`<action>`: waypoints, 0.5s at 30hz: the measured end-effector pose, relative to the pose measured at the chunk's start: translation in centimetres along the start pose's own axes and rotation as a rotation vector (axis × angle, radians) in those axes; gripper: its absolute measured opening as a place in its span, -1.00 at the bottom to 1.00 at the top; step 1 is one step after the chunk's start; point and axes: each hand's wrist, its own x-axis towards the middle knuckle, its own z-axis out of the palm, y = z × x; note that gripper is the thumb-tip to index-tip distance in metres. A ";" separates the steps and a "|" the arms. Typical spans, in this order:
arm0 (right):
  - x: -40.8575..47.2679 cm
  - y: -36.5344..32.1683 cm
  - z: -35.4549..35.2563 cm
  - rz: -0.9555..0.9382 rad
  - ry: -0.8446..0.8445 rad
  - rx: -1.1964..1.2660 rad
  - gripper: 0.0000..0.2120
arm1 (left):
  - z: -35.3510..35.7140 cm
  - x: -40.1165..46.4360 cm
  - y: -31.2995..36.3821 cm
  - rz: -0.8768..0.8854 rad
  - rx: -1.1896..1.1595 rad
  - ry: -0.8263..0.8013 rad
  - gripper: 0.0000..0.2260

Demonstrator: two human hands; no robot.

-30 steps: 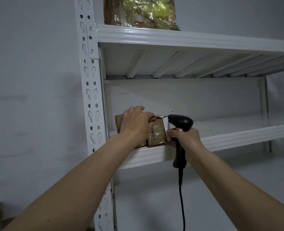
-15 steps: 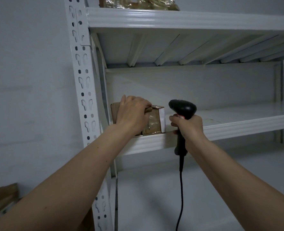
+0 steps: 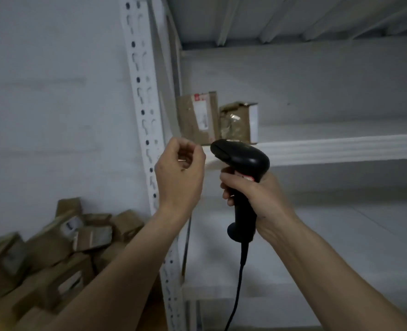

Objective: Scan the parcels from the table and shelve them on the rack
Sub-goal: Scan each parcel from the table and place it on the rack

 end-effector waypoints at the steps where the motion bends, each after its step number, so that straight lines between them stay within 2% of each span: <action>1: -0.5 1.1 0.4 0.022 -0.033 0.019 -0.93 | -0.8 -1.1 -0.8 -0.064 0.001 0.035 -0.80; 5: -2.3 5.6 2.6 0.137 -0.149 0.056 -0.93 | -4.4 -5.2 -4.6 -0.185 0.074 0.093 -0.84; 10: -4.2 10.5 6.4 0.307 -0.231 0.015 -0.88 | -9.5 -8.3 -9.0 -0.303 0.210 0.038 -0.80; 15: -5.5 14.5 11.0 0.430 -0.259 -0.008 -0.97 | -15.3 -9.8 -12.7 -0.464 0.403 0.025 -0.77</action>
